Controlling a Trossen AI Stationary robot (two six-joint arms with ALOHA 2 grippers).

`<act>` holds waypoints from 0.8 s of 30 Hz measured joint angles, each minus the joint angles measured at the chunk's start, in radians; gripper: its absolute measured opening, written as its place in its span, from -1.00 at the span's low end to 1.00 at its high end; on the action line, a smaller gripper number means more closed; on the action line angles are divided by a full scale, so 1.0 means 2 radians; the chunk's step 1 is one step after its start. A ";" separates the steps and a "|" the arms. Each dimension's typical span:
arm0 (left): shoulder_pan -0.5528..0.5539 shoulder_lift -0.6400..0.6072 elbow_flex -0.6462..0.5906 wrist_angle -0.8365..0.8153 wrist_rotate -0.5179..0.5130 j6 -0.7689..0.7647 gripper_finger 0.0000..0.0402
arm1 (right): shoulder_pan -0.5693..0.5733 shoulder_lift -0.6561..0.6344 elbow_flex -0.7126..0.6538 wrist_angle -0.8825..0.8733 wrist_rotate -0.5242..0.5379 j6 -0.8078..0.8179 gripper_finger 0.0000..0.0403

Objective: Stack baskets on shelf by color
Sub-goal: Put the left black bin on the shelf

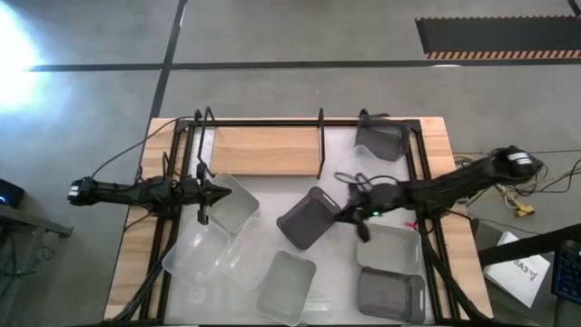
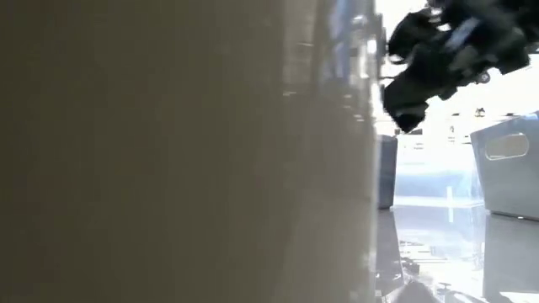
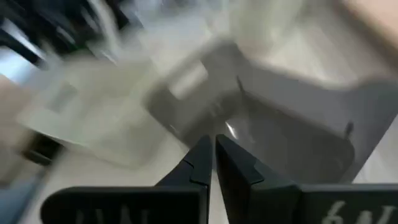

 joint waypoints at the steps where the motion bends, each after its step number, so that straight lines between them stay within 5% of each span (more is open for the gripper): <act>1: 0.000 0.000 0.000 0.000 0.000 0.000 -1.00 | 0.000 0.026 0.033 -0.024 0.003 -0.004 -0.86; 13: 0.000 0.000 0.000 0.000 0.000 0.000 -1.00 | 0.000 0.280 0.419 -0.376 0.013 -0.086 -0.13; 24: 0.000 0.000 0.000 0.000 0.000 0.000 -1.00 | 0.021 0.431 0.643 -0.508 0.012 -0.025 0.12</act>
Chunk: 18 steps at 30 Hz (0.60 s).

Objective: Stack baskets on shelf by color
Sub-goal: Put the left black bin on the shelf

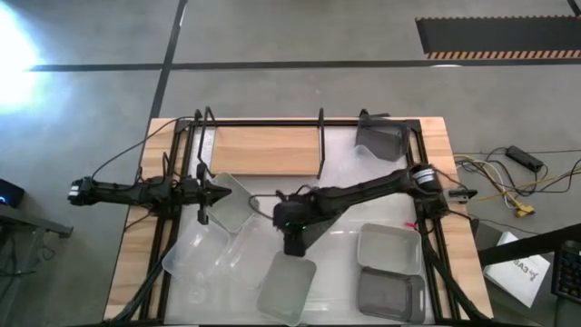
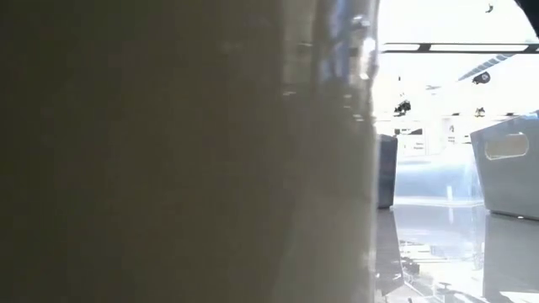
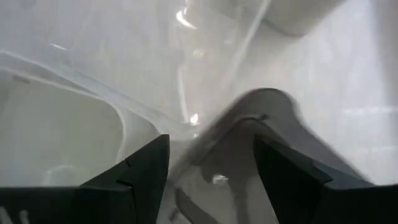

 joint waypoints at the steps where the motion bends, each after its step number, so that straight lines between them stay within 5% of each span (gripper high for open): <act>1: 0.000 0.000 0.000 0.000 0.000 0.000 -1.00 | 0.002 0.013 0.015 -0.009 0.001 0.005 0.12; 10: 0.000 0.000 0.000 0.000 0.000 0.000 -1.00 | 0.024 0.097 0.168 -0.174 0.116 0.051 0.06; 18: 0.000 0.000 0.000 0.000 0.000 0.000 -1.00 | 0.033 0.097 0.208 -0.234 0.118 0.105 0.01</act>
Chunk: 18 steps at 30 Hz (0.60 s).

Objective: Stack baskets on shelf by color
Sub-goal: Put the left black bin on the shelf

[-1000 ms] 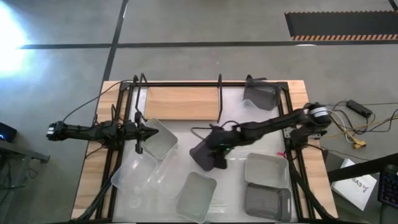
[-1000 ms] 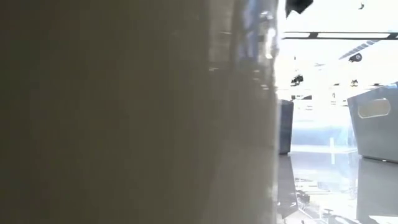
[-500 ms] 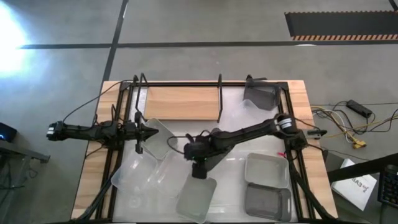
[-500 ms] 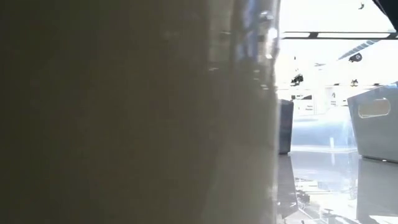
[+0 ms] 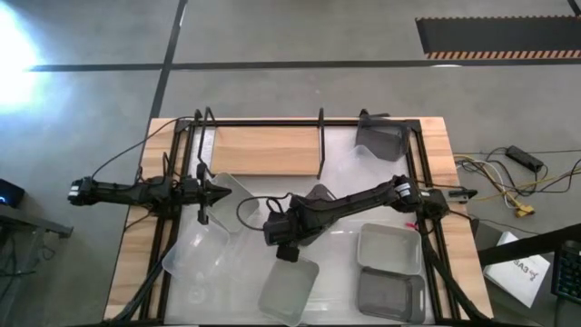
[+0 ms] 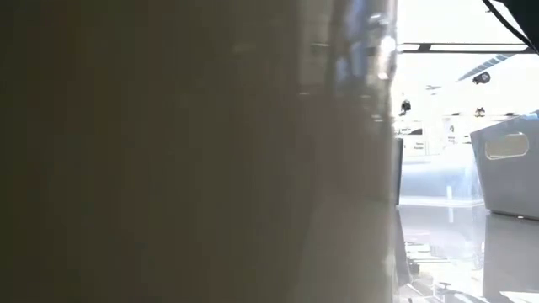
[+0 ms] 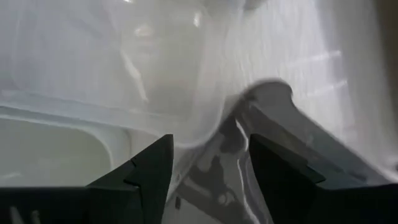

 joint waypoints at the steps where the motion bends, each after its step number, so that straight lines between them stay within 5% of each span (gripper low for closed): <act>1: 0.000 0.000 0.000 0.000 0.000 0.000 -1.00 | 0.001 -0.002 0.000 -0.007 0.000 0.013 0.01; 11: 0.000 0.000 0.000 0.000 0.000 0.000 -1.00 | 0.001 0.001 -0.050 -0.002 -0.001 0.051 -0.01; 18: 0.000 0.000 0.000 0.000 0.000 0.000 -1.00 | 0.001 0.001 -0.070 0.010 -0.013 0.048 -0.26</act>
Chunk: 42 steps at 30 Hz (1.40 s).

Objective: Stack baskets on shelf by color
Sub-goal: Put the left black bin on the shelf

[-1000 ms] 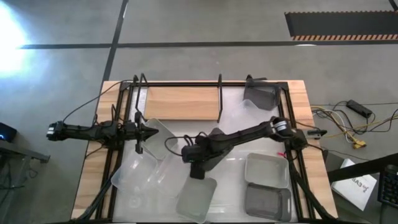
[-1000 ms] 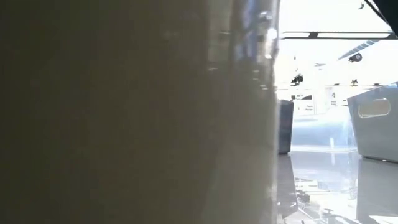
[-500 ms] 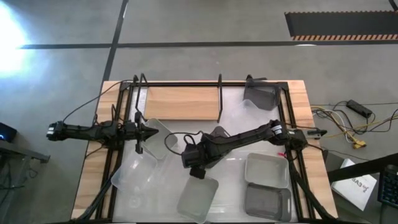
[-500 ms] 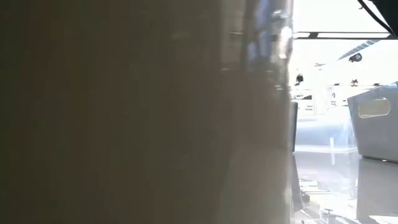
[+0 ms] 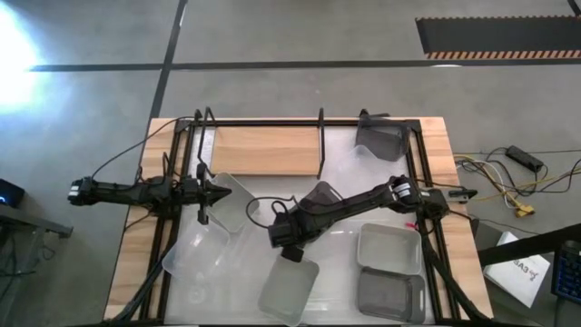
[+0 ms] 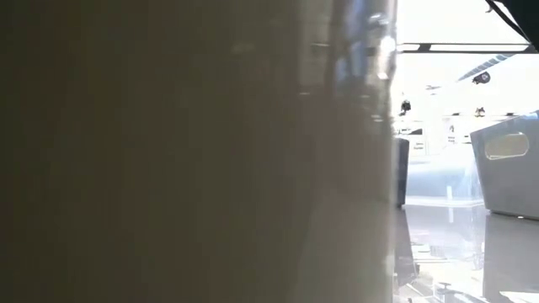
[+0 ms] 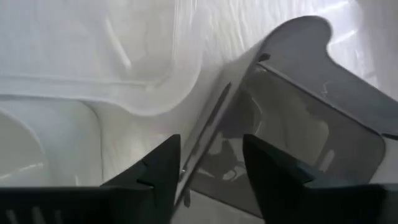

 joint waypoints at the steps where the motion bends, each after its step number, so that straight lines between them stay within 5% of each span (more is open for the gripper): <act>1: 0.000 0.000 0.000 0.000 0.000 0.000 -1.00 | 0.000 0.000 -0.001 0.000 -0.001 -0.003 -0.33; 8: 0.000 0.001 0.000 0.000 0.000 0.000 -1.00 | 0.013 -0.004 0.003 -0.049 -0.022 -0.033 -0.91; 19: 0.000 0.001 0.000 0.000 0.000 0.000 -1.00 | 0.075 -0.081 0.058 -0.106 -0.022 -0.113 -0.96; 25: 0.000 0.001 0.000 0.000 0.000 0.000 -1.00 | 0.078 -0.121 0.064 -0.068 0.098 -0.176 -0.96; 30: 0.000 0.001 0.000 0.000 0.000 0.000 -1.00 | 0.034 -0.134 0.064 -0.008 0.143 -0.277 -0.96; 42: 0.000 0.003 0.000 0.000 0.000 0.000 -1.00 | -0.160 -0.072 0.059 0.005 0.080 -0.412 -0.96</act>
